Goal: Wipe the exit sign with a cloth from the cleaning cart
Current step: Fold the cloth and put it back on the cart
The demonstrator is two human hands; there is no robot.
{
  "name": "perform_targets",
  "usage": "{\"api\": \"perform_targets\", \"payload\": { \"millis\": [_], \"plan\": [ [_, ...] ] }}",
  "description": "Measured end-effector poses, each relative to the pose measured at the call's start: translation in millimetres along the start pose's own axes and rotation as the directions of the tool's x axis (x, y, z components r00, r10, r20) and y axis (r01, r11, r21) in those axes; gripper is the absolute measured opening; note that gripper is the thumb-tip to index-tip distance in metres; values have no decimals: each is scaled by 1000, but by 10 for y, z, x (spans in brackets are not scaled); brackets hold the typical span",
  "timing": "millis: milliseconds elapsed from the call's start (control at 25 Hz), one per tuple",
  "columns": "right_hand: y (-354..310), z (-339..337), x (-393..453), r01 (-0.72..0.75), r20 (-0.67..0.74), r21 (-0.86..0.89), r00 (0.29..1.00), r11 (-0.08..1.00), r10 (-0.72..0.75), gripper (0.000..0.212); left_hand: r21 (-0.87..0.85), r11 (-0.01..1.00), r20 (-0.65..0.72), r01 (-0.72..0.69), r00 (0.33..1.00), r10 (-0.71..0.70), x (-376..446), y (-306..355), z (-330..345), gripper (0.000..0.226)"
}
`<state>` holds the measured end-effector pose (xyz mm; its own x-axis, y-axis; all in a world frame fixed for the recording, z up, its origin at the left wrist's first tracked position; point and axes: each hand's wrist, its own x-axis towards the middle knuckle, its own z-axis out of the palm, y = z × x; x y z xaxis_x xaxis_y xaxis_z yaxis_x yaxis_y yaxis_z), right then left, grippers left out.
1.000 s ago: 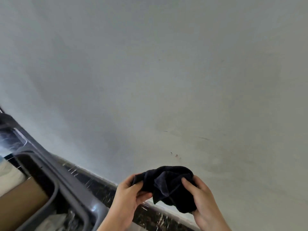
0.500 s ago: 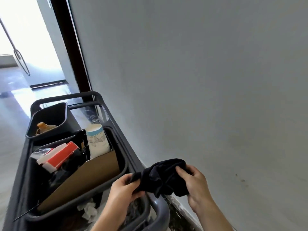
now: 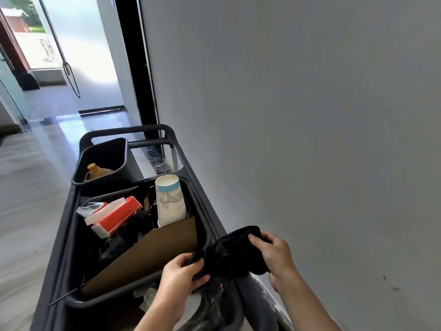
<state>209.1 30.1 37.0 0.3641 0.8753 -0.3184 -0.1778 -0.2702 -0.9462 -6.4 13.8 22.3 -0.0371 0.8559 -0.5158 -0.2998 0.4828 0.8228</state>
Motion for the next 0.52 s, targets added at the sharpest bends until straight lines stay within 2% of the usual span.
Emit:
{"api": "perform_targets", "payload": {
  "millis": [320, 520],
  "plan": [
    [571, 52, 466, -33, -11, -289, 999, 957, 31, 8, 75, 980, -176, 186, 969, -171, 247, -236, 3, 9],
    [775, 13, 609, -130, 13, -254, 990, 959, 138, 8, 212, 956, -199, 204, 967, -162, 274, -227, 26, 25]
  ]
}}
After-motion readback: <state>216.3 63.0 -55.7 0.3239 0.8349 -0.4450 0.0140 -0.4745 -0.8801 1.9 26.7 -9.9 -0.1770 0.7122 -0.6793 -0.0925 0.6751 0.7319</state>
